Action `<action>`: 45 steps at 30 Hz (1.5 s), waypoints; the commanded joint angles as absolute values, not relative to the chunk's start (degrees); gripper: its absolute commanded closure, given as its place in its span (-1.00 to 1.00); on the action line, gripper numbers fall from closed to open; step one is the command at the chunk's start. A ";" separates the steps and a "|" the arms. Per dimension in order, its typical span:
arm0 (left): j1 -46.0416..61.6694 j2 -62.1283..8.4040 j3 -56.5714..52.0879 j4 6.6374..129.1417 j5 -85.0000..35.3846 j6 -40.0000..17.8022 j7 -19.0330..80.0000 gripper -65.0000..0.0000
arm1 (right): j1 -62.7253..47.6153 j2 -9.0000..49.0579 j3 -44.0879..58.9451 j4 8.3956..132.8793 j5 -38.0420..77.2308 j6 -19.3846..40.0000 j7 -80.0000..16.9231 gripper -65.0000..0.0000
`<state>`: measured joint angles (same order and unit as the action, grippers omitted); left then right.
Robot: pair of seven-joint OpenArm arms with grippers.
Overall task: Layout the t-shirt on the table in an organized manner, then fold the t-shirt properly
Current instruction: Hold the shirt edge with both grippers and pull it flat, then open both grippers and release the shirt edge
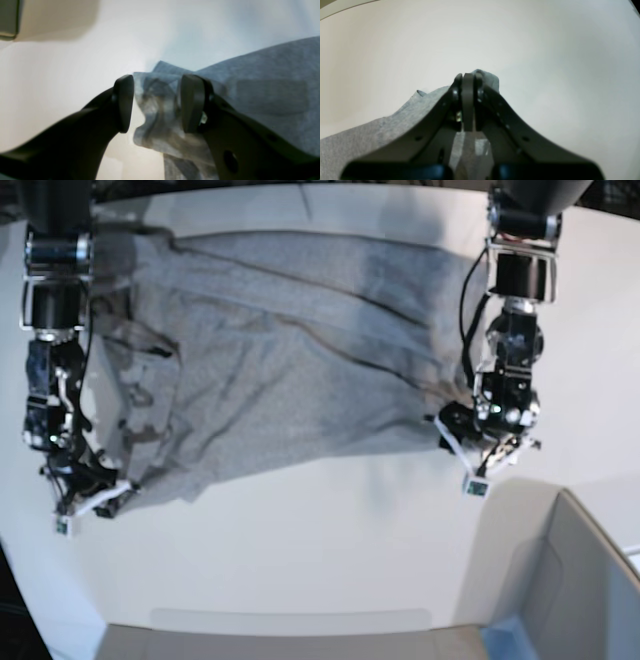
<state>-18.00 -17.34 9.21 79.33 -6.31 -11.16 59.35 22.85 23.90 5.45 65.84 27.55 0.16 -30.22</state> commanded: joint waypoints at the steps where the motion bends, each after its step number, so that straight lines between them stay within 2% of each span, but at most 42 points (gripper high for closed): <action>1: -19.38 -17.80 8.92 78.73 -6.11 -10.86 58.59 0.04 | 24.57 24.84 5.76 66.86 27.91 0.31 -28.70 1.00; 12: -19.38 -17.89 8.92 76.26 -6.11 -11.21 57.45 0.08 | 24.48 24.84 5.76 66.86 27.82 0.31 -28.70 1.00; 15: -19.38 -17.89 8.92 75.21 -6.11 -11.21 56.31 0.38 | 24.48 24.84 5.76 66.86 27.82 0.31 -28.70 1.00; 17: -19.56 -17.89 8.84 74.07 -6.11 -11.21 56.04 0.73 | 24.48 24.84 5.76 66.86 27.82 0.31 -28.70 1.00; 19: -19.65 -17.89 8.75 73.19 -6.11 -11.30 56.04 0.93 | 24.48 24.84 5.76 66.86 27.82 0.31 -28.70 1.00; 23: -19.65 -17.89 7.96 74.42 -6.11 -11.30 56.04 0.93 | 24.48 24.84 5.76 66.95 27.82 0.31 -28.70 1.00; 29: -19.56 -17.63 1.01 82.24 -6.11 -11.30 56.04 0.93 | 24.66 24.84 5.93 69.93 27.82 0.31 -28.35 1.00; 39: -19.74 -16.48 0.92 84.26 -6.11 -11.38 55.96 0.93 | 24.84 24.84 6.29 73.19 27.82 0.31 -28.26 1.00; 45: -21.23 -16.40 0.92 86.29 -6.11 -11.38 53.14 0.93 | 24.84 22.37 19.30 74.15 27.91 0.31 -28.26 1.00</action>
